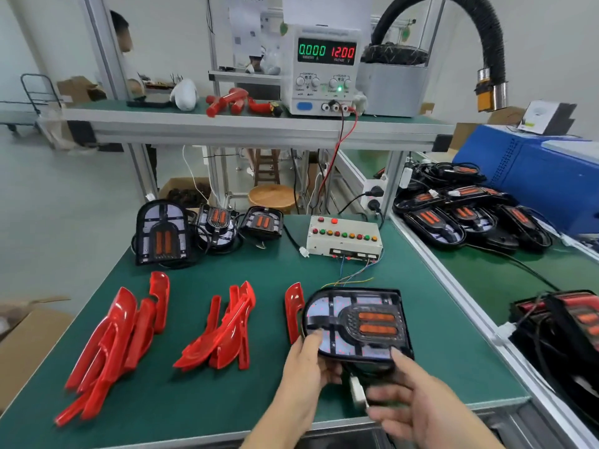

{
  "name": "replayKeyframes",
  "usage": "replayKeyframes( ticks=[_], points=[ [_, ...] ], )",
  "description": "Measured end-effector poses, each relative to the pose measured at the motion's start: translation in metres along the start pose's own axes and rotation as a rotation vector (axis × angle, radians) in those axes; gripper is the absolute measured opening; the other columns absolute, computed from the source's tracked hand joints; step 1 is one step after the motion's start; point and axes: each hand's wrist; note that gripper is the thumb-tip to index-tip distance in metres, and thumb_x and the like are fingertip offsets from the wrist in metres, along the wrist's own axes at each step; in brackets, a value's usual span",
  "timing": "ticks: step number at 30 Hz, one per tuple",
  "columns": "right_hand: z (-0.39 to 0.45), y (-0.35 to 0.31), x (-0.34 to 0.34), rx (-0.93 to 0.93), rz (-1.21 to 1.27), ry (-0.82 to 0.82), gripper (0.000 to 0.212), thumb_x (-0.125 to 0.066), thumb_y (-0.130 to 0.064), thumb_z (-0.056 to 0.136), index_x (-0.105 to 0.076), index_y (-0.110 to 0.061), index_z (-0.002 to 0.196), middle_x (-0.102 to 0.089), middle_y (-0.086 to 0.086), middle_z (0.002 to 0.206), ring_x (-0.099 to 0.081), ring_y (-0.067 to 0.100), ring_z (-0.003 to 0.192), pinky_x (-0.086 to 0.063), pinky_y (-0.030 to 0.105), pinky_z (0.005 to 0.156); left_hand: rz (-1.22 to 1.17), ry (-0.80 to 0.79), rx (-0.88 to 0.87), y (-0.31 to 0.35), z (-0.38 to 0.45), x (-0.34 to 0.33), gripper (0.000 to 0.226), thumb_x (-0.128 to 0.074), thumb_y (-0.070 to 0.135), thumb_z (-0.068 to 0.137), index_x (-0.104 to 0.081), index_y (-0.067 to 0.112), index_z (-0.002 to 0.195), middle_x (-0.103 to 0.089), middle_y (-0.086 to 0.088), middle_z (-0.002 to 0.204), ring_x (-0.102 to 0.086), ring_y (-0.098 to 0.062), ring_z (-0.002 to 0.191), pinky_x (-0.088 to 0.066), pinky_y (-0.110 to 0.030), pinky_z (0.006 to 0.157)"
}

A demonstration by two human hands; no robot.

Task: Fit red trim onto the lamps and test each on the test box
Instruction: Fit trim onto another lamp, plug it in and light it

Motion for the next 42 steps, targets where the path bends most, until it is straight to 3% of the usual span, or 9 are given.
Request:
replayKeyframes(
  ticks=[4,7,10,14,18,23,28,36,42],
  points=[
    [0.019,-0.008,0.034,0.194,-0.283,0.251,0.051,-0.076,-0.055,0.078,-0.071,-0.008,0.1,-0.073,0.01,0.067,-0.065,0.028,0.049,-0.049,0.029,0.047,0.158,-0.108,0.059,0.0,-0.002,0.007,0.021,-0.044,0.019,0.107,-0.059,0.004,0.108,-0.069,-0.011,0.073,-0.062,-0.021,0.059,-0.051,-0.031,0.051],
    [0.034,-0.021,0.033,0.456,-0.635,0.389,0.037,-0.06,-0.057,0.093,-0.068,-0.021,0.096,-0.073,-0.004,0.088,-0.068,0.013,0.073,-0.047,0.031,0.073,0.223,-0.144,0.118,0.006,-0.001,0.015,0.03,-0.047,0.026,0.108,-0.058,0.001,0.118,-0.074,-0.014,0.085,-0.067,-0.023,0.064,-0.054,-0.031,0.056],
    [0.043,-0.036,0.015,0.702,-0.79,0.422,0.023,-0.058,-0.045,0.099,-0.07,-0.025,0.102,-0.064,-0.004,0.103,-0.062,0.017,0.097,-0.041,0.031,0.088,0.232,-0.139,0.118,0.011,-0.003,0.024,0.034,-0.049,0.03,0.108,-0.057,0.0,0.12,-0.074,-0.015,0.087,-0.066,-0.024,0.062,-0.052,-0.03,0.054],
    [0.051,-0.061,-0.048,0.983,-1.02,0.234,0.024,-0.06,-0.037,0.098,-0.069,-0.026,0.079,-0.062,-0.008,0.081,-0.057,0.009,0.079,-0.042,0.03,0.074,0.234,-0.136,0.092,0.008,-0.008,0.031,0.033,-0.05,0.03,0.107,-0.053,0.001,0.122,-0.074,-0.014,0.087,-0.065,-0.026,0.058,-0.05,-0.029,0.05],
    [0.067,-0.078,-0.134,0.91,-1.639,0.15,0.049,-0.052,-0.062,0.092,-0.063,-0.017,0.079,-0.065,0.006,0.09,-0.06,0.03,0.099,-0.047,0.037,0.079,0.218,-0.131,0.098,0.005,-0.007,0.031,0.029,-0.049,0.028,0.108,-0.054,0.002,0.12,-0.074,-0.015,0.081,-0.068,-0.028,0.059,-0.053,-0.03,0.052],
    [0.095,-0.088,-0.188,0.605,-2.053,0.135,0.061,-0.058,-0.071,0.084,-0.063,-0.024,0.122,-0.064,0.001,0.125,-0.057,0.03,0.117,-0.037,0.044,0.087,0.207,-0.174,0.128,0.004,-0.009,0.03,0.028,-0.053,0.027,0.107,-0.053,0.005,0.124,-0.075,-0.02,0.092,-0.072,-0.033,0.066,-0.057,-0.032,0.057],
    [0.112,-0.078,-0.186,0.397,-1.888,0.025,0.063,-0.08,-0.052,0.079,-0.06,-0.023,0.131,-0.063,0.002,0.132,-0.061,0.031,0.122,-0.043,0.041,0.092,0.176,-0.191,0.101,0.004,-0.007,0.03,0.022,-0.049,0.023,0.108,-0.055,0.008,0.122,-0.076,-0.017,0.092,-0.073,-0.033,0.069,-0.058,-0.032,0.06],
    [0.101,-0.124,-0.165,0.798,-1.433,-0.093,0.017,-0.055,-0.026,0.095,-0.056,-0.01,0.088,-0.064,0.009,0.081,-0.066,0.03,0.077,-0.049,0.036,0.065,0.109,-0.217,0.116,0.007,0.0,0.039,0.031,-0.051,0.024,0.108,-0.054,0.0,0.127,-0.075,-0.023,0.108,-0.074,-0.036,0.082,-0.062,-0.041,0.078],
    [0.085,-0.155,-0.083,0.906,-1.145,-0.255,0.027,-0.051,-0.021,0.104,-0.051,-0.03,0.13,-0.072,-0.005,0.092,-0.07,0.011,0.083,-0.054,0.031,0.075,0.106,-0.2,0.061,0.017,0.01,0.068,0.031,-0.055,0.024,0.105,-0.048,0.007,0.129,-0.076,-0.02,0.109,-0.074,-0.034,0.079,-0.063,-0.04,0.077]
  ],
)
Point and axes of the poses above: each hand's wrist, its own z-axis towards the middle knuckle, its own x-axis out of the back of the hand, y = z × x
